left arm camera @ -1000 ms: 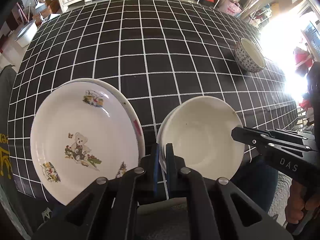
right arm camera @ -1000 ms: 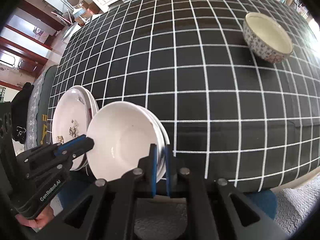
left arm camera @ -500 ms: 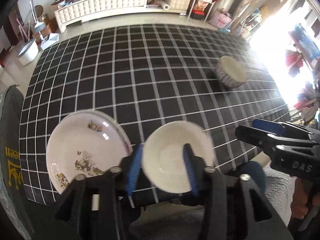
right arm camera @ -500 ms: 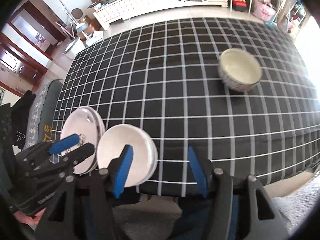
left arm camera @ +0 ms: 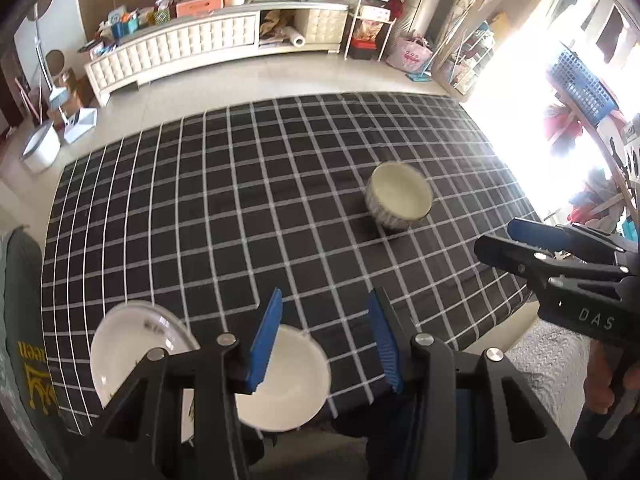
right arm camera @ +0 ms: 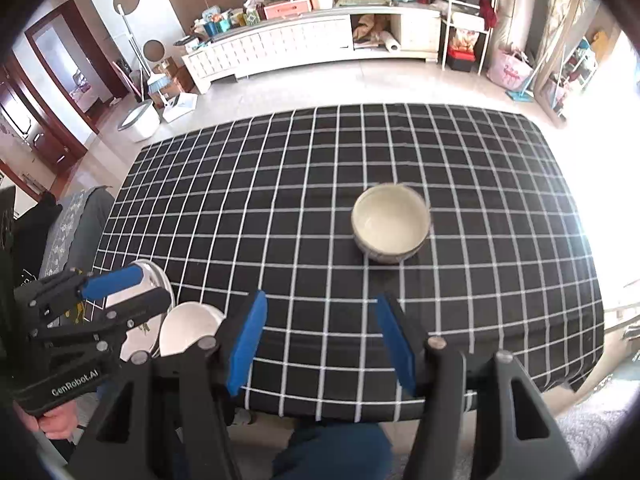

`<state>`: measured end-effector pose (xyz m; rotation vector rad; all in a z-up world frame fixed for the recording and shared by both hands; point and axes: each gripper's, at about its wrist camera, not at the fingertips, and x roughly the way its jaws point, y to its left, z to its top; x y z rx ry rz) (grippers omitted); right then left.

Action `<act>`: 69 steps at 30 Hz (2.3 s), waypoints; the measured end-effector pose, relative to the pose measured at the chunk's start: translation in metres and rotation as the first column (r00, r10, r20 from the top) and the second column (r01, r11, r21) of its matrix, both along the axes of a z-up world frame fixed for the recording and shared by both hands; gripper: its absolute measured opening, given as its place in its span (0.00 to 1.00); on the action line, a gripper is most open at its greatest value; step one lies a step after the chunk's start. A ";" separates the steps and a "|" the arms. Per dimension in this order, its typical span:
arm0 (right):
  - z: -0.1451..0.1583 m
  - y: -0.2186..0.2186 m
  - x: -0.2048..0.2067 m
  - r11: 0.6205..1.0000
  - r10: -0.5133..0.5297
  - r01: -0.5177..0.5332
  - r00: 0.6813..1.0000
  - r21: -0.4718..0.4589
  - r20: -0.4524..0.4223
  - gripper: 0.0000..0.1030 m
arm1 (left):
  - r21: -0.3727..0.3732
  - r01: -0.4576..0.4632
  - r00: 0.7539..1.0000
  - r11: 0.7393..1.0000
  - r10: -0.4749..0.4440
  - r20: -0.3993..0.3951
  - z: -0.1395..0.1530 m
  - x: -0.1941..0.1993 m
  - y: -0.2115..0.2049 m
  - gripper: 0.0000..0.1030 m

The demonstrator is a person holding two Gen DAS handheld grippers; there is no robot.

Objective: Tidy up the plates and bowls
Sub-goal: 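Move the right tool to the blue-patterned bowl and grip its rim, then lift the blue-patterned bowl and carry it toward the stack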

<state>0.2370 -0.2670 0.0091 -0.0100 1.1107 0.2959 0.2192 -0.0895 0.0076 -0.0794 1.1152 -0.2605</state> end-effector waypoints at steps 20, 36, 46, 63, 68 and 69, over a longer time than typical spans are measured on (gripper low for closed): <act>-0.047 -0.074 0.098 0.995 -0.095 0.096 0.991 0.006 -0.090 0.60 | 0.014 0.051 0.995 0.999 -0.050 -0.090 -0.044 0.112 -0.094 0.41; -0.110 -0.082 0.155 0.997 -0.072 0.077 0.983 0.019 -0.170 0.60 | 0.004 0.038 0.975 0.999 -0.036 -0.221 -0.130 0.177 -0.114 0.39; -0.140 -0.079 0.166 0.998 -0.067 0.067 0.972 -0.007 -0.227 0.20 | 0.023 0.054 0.970 0.998 -0.047 -0.238 -0.150 0.184 -0.124 0.20; -0.149 -0.077 0.151 0.995 -0.097 0.092 0.969 -0.032 -0.229 0.09 | 0.074 0.080 0.972 0.994 -0.061 -0.227 -0.154 0.185 -0.120 0.07; -0.146 -0.076 0.145 0.988 -0.151 0.153 0.961 -0.009 -0.232 0.09 | 0.066 0.086 0.969 0.994 -0.068 -0.237 -0.154 0.186 -0.124 0.06; -0.143 -0.076 0.140 0.987 -0.160 0.163 0.961 -0.006 -0.228 0.09 | 0.064 0.090 0.966 0.994 -0.072 -0.247 -0.153 0.183 -0.124 0.06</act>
